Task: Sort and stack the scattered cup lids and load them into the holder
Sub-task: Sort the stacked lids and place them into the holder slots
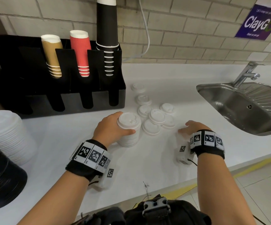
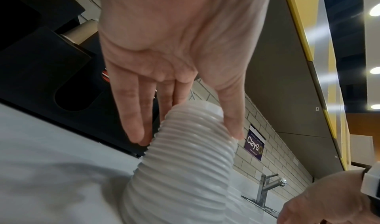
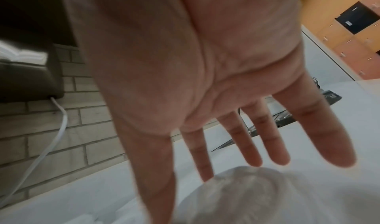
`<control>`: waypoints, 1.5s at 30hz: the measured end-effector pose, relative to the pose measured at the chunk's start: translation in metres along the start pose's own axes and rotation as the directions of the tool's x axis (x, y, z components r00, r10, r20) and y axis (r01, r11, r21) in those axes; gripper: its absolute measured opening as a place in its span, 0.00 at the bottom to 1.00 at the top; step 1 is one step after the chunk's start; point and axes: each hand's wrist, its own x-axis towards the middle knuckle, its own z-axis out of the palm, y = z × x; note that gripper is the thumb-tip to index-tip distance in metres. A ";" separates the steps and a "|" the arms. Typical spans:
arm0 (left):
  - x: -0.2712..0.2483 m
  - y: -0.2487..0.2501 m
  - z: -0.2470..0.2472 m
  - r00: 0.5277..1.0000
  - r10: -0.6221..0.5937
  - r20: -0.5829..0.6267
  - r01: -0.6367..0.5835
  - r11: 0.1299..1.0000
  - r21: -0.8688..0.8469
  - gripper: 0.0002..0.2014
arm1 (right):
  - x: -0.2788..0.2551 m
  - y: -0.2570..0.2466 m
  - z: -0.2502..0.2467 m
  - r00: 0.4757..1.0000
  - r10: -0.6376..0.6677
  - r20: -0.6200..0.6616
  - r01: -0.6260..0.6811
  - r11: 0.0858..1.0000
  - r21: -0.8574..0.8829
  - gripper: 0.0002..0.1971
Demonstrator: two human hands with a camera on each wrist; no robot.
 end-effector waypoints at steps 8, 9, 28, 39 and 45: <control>-0.001 0.001 -0.001 1.000 -0.003 0.012 0.003 1.000 -0.005 0.26 | 0.000 -0.001 0.004 0.994 -0.091 0.061 0.088 0.995 0.048 0.32; -0.001 0.001 -0.001 1.000 -0.002 0.013 0.002 1.000 -0.005 0.26 | -0.001 -0.003 0.003 0.996 -0.089 0.031 0.087 0.995 0.054 0.31; 0.002 -0.002 0.005 0.997 0.045 -0.063 -0.050 0.996 -0.073 0.61 | -0.061 -0.128 0.004 0.635 -0.768 -0.076 0.753 0.595 0.281 0.23; 0.004 -0.002 0.007 0.997 0.019 -0.070 -0.025 0.996 -0.089 0.63 | -0.073 -0.145 -0.002 0.567 -0.823 -0.029 0.824 0.565 0.040 0.27; 0.000 0.003 0.004 0.999 0.024 -0.049 -0.027 0.998 -0.063 0.48 | -0.072 -0.144 0.004 0.582 -0.812 -0.038 0.813 0.582 0.018 0.28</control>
